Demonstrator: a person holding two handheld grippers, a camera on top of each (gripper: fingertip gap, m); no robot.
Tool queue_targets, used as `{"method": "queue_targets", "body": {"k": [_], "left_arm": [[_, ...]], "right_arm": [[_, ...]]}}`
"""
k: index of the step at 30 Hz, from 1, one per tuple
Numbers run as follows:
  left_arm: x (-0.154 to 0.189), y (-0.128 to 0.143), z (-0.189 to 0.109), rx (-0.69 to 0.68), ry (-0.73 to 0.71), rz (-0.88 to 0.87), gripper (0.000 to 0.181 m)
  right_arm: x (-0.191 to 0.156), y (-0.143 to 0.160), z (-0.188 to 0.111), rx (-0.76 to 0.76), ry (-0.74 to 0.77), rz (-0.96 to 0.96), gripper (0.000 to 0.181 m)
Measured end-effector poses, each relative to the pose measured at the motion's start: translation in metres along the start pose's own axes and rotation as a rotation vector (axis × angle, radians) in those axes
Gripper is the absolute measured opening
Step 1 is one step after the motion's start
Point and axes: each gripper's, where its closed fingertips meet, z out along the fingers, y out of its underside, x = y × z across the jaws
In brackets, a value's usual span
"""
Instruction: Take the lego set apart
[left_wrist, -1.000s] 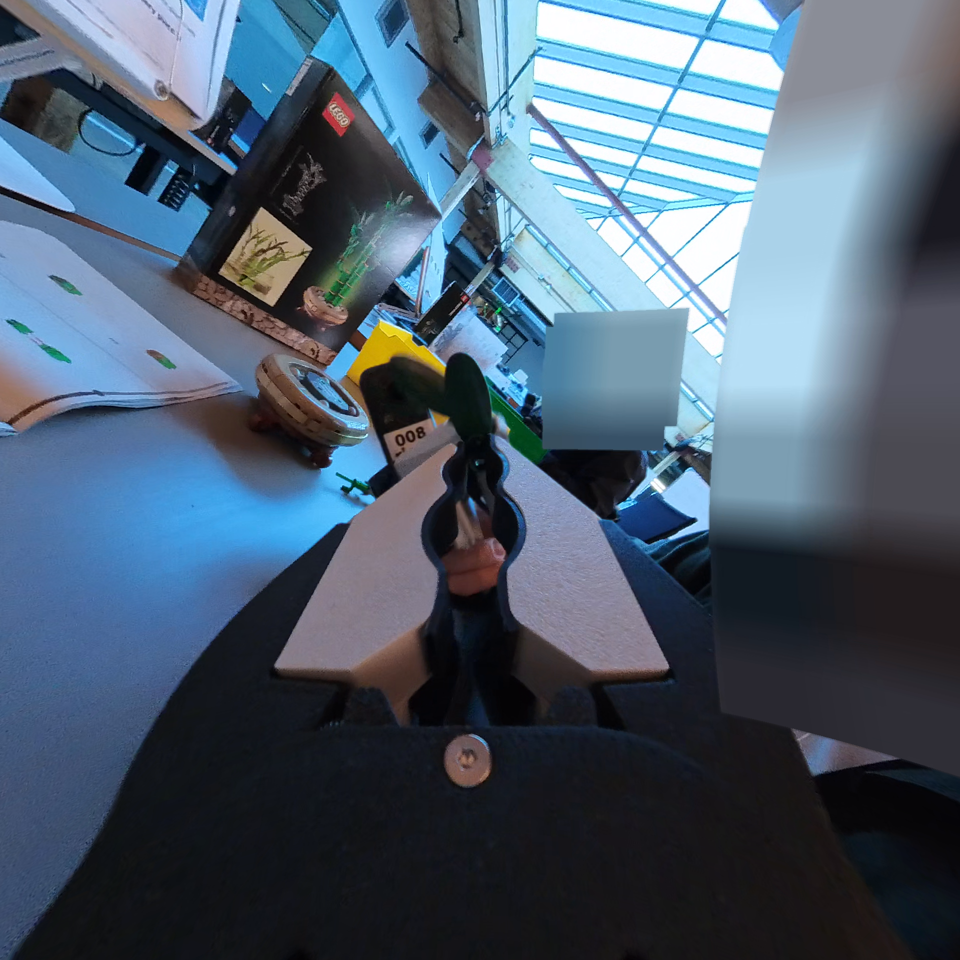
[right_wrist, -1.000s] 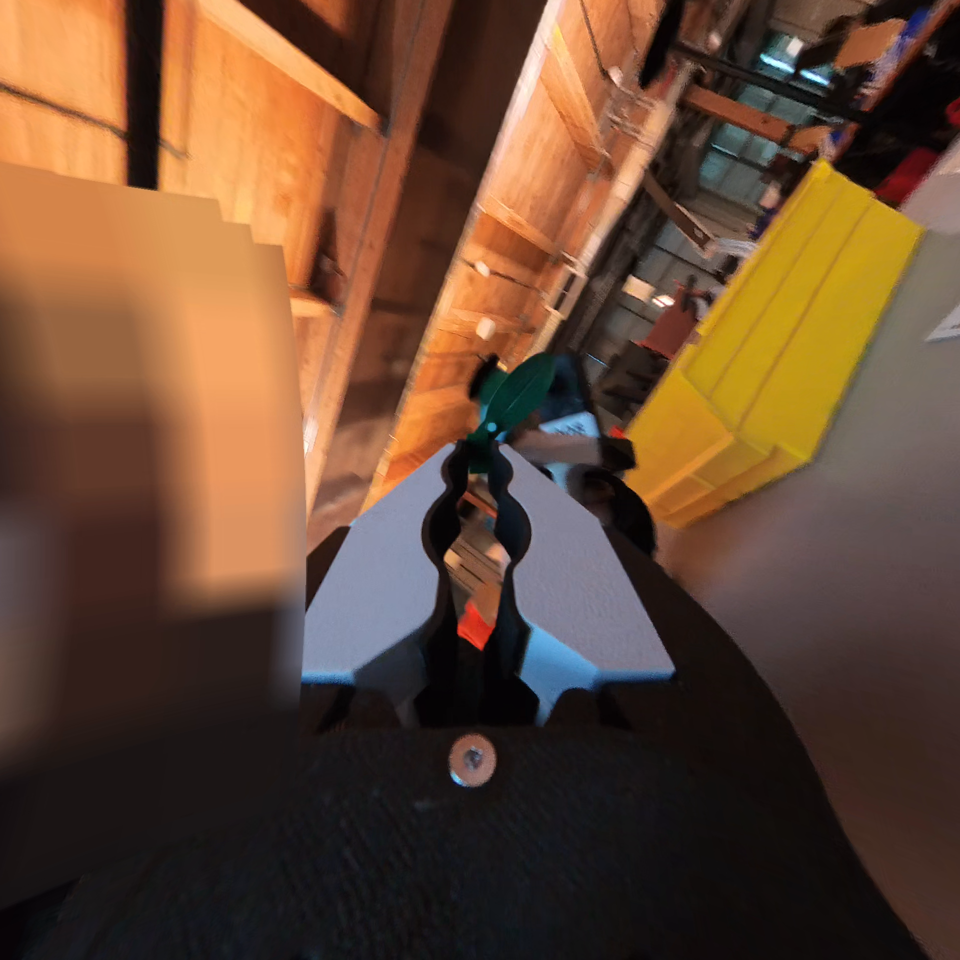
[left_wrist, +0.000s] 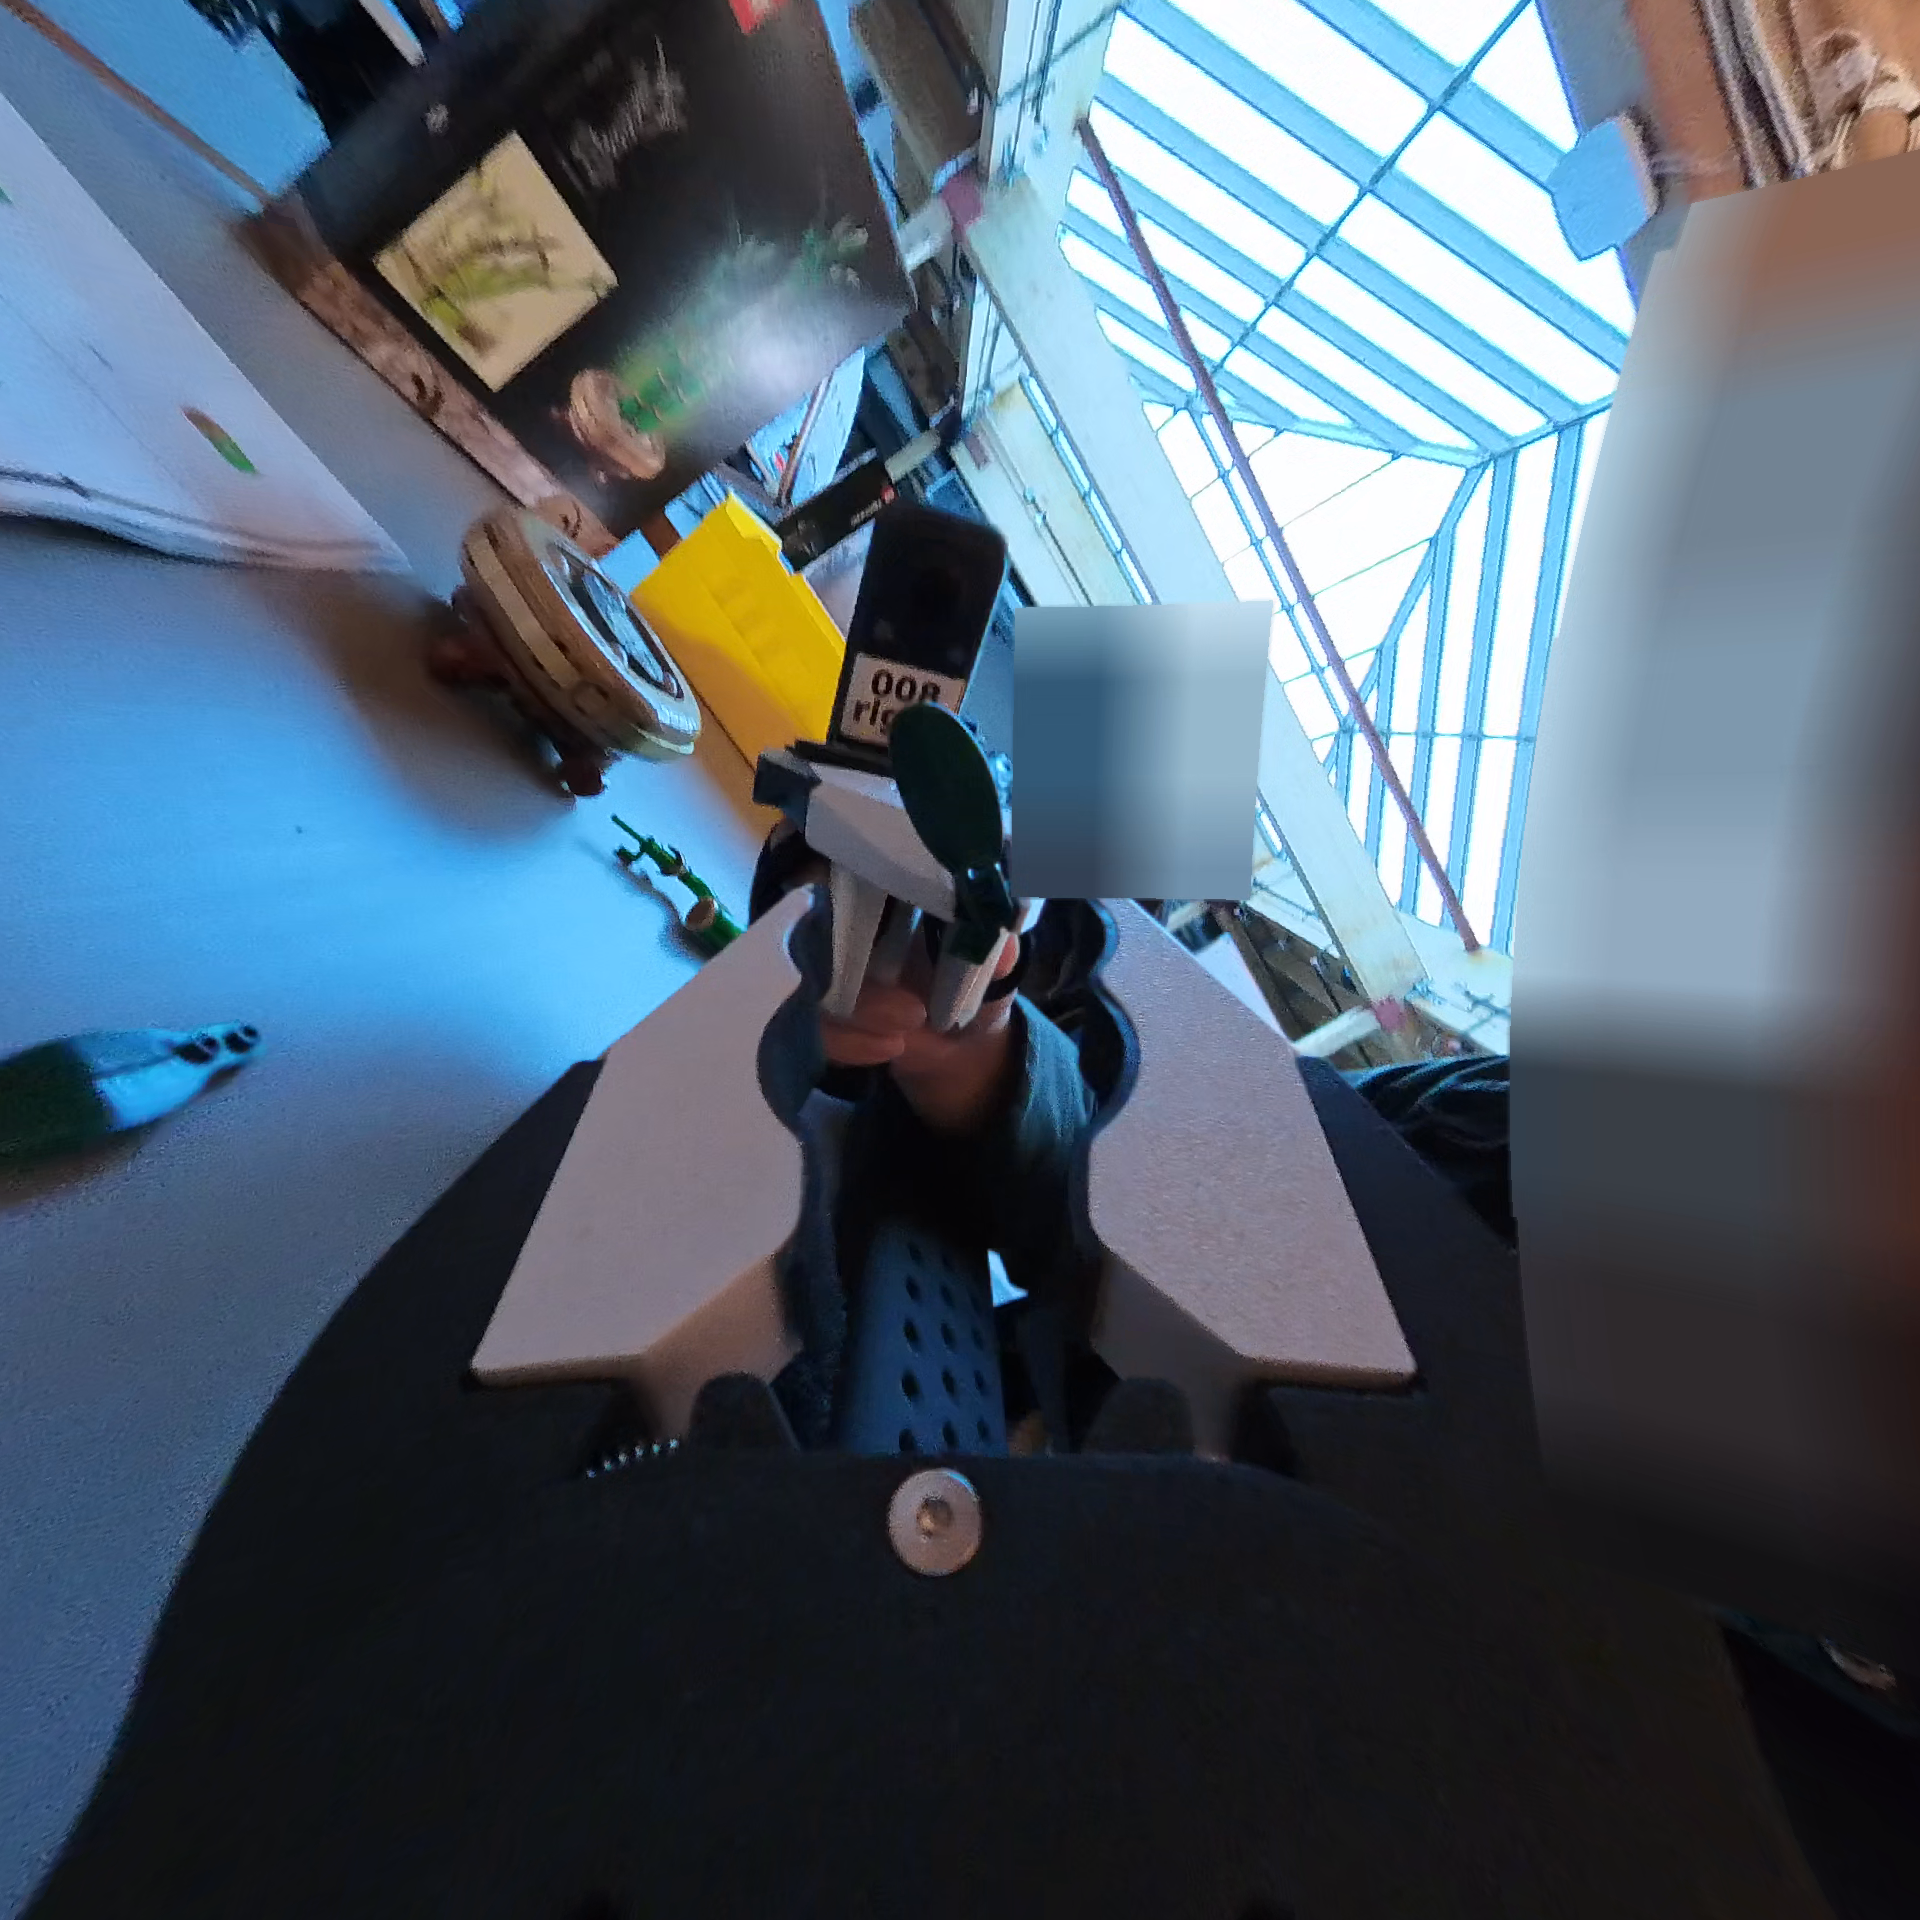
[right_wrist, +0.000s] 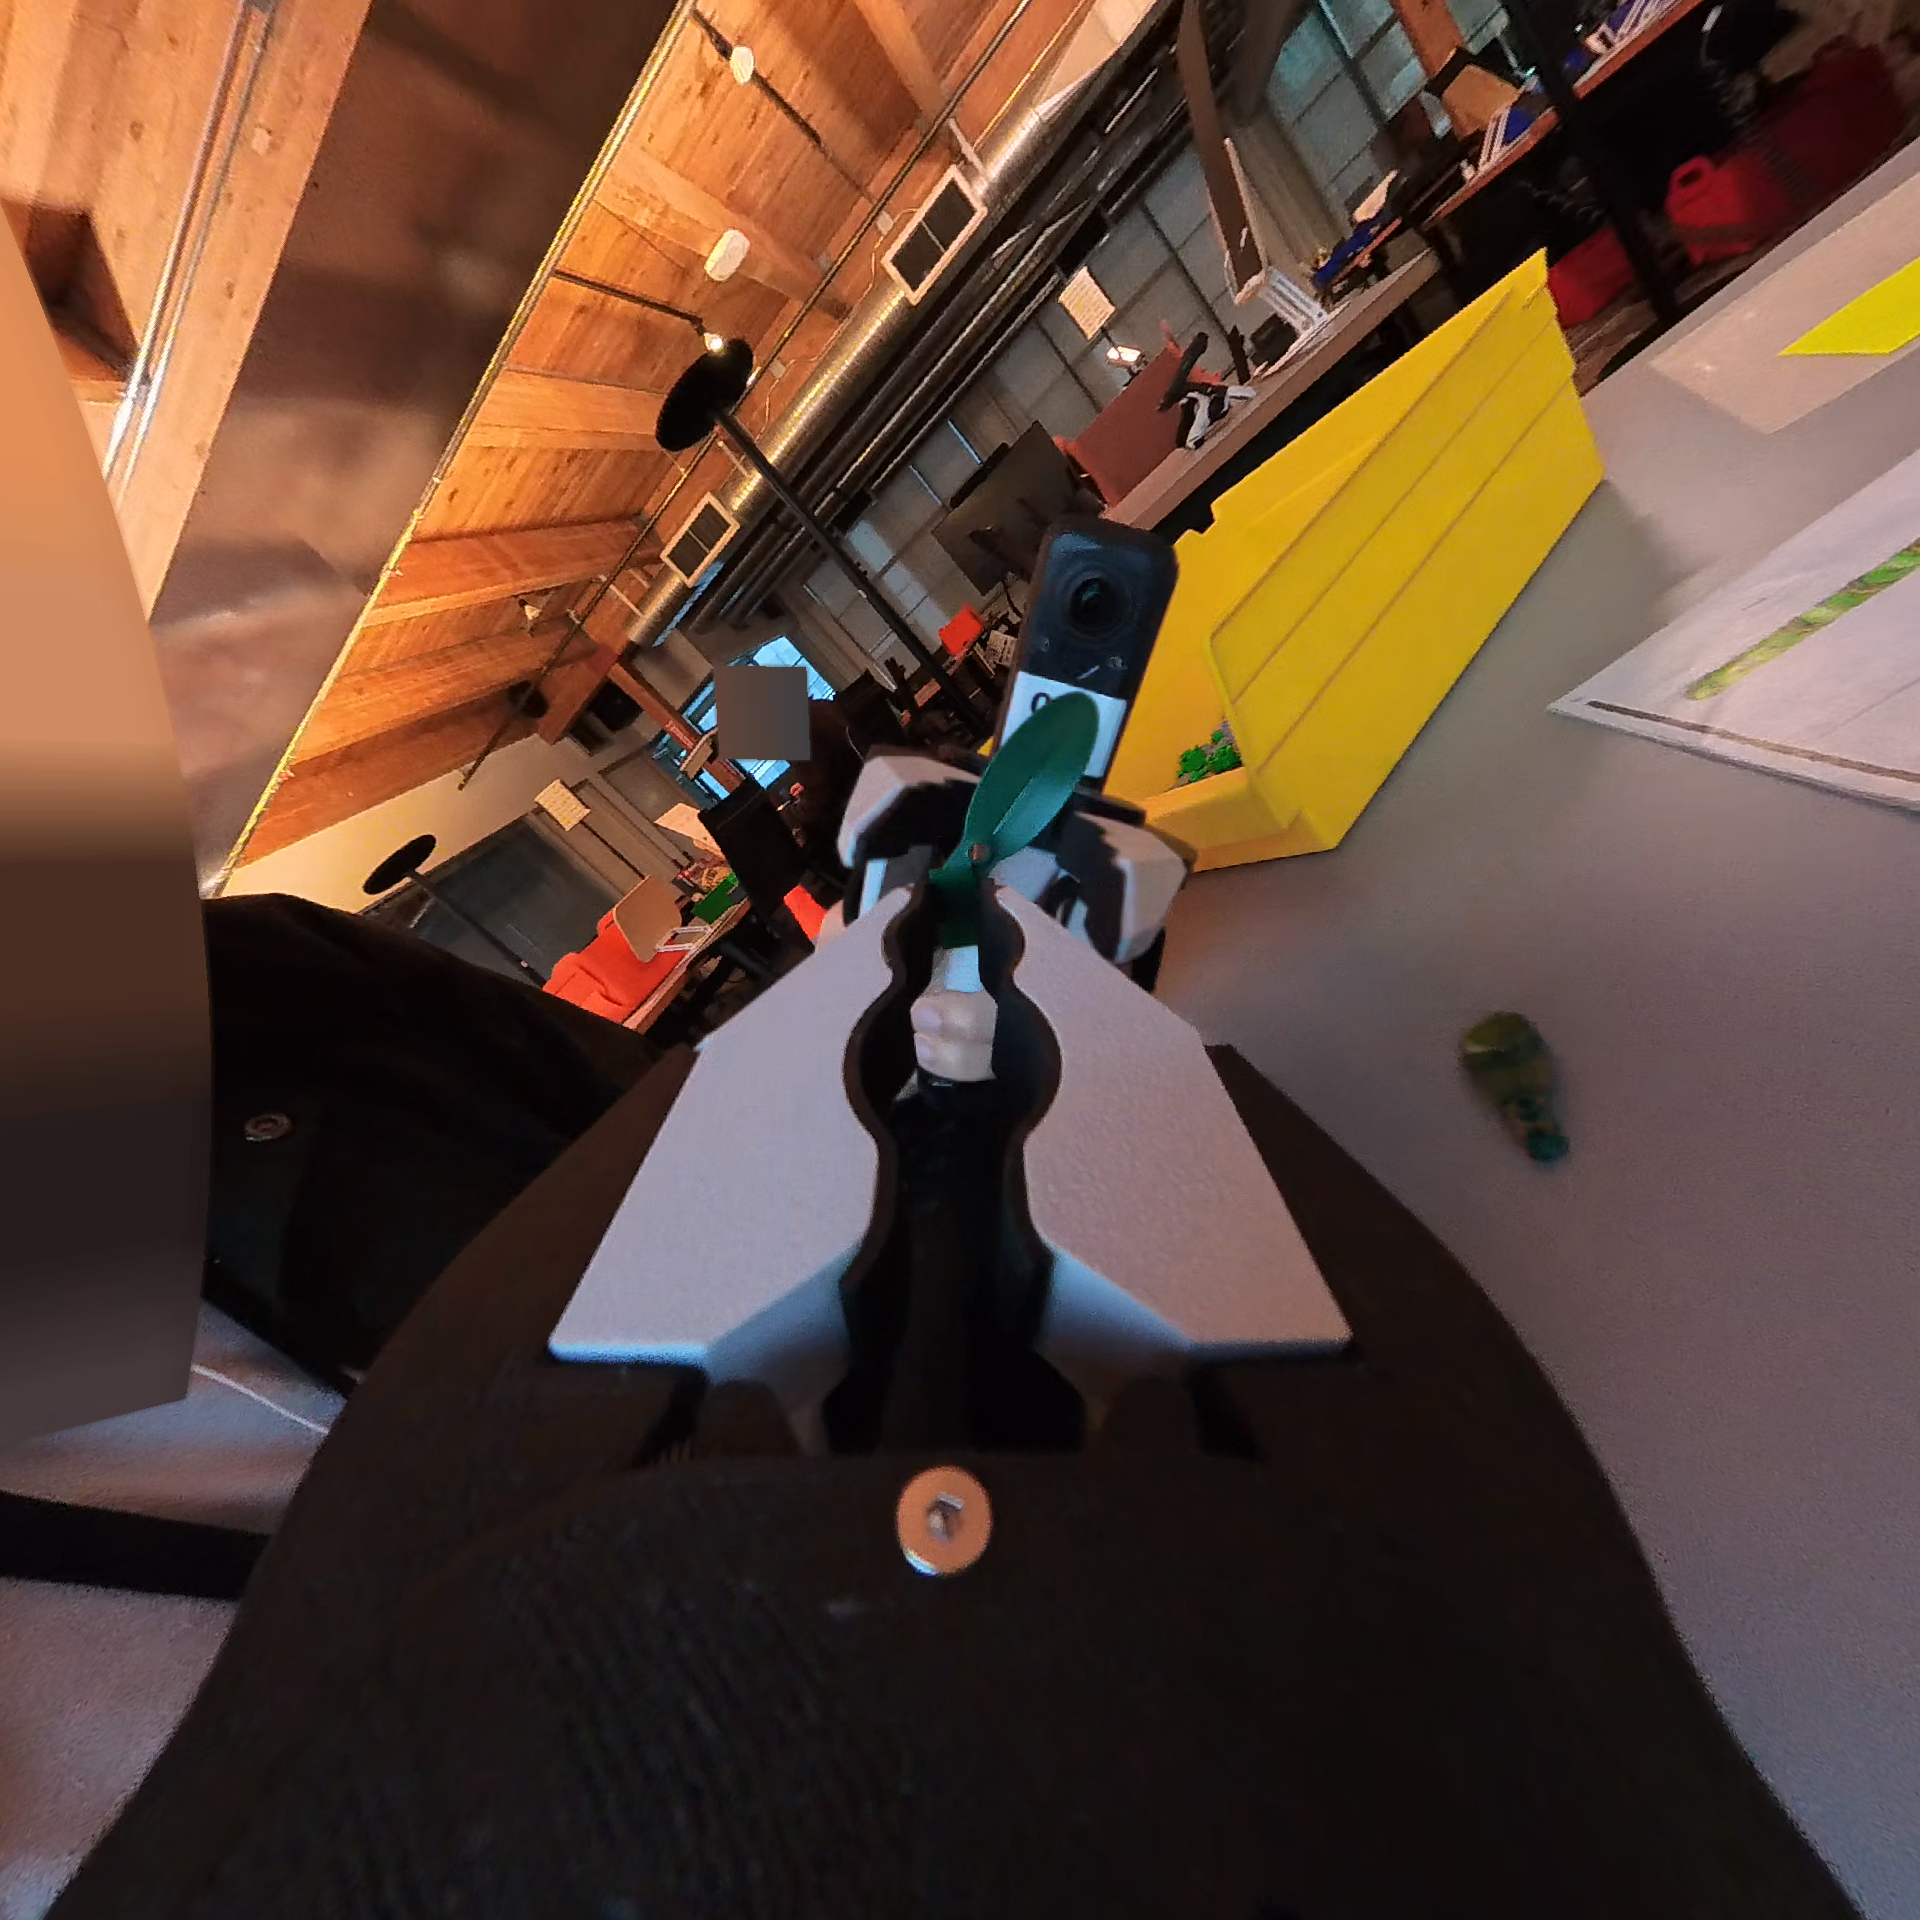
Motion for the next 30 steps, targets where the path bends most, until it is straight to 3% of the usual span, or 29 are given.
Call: {"method": "queue_targets", "body": {"k": [4, 10, 14, 20, 30], "left_arm": [[0.003, -0.002, -0.002, 0.015, 0.006, 0.028, 0.013], [-0.006, -0.005, -0.006, 0.004, -0.173, 0.238, 0.009], [-0.006, -0.006, -0.004, -0.012, -0.281, 0.413, 0.009], [0.008, -0.016, -0.013, 0.092, -0.017, 0.103, 0.008], [0.006, -0.008, -0.005, 0.03, -0.082, 0.207, 0.009]], "right_arm": [[-0.001, 0.004, 0.002, -0.035, -0.001, -0.018, 0.007], [0.011, 0.005, 0.001, -0.022, 0.038, 0.092, 0.008], [0.011, 0.003, -0.001, 0.01, -0.014, 0.209, 0.009], [0.01, 0.006, 0.002, -0.022, 0.017, 0.093, 0.018], [-0.001, 0.005, 0.004, -0.021, -0.027, 0.106, 0.007]]}}
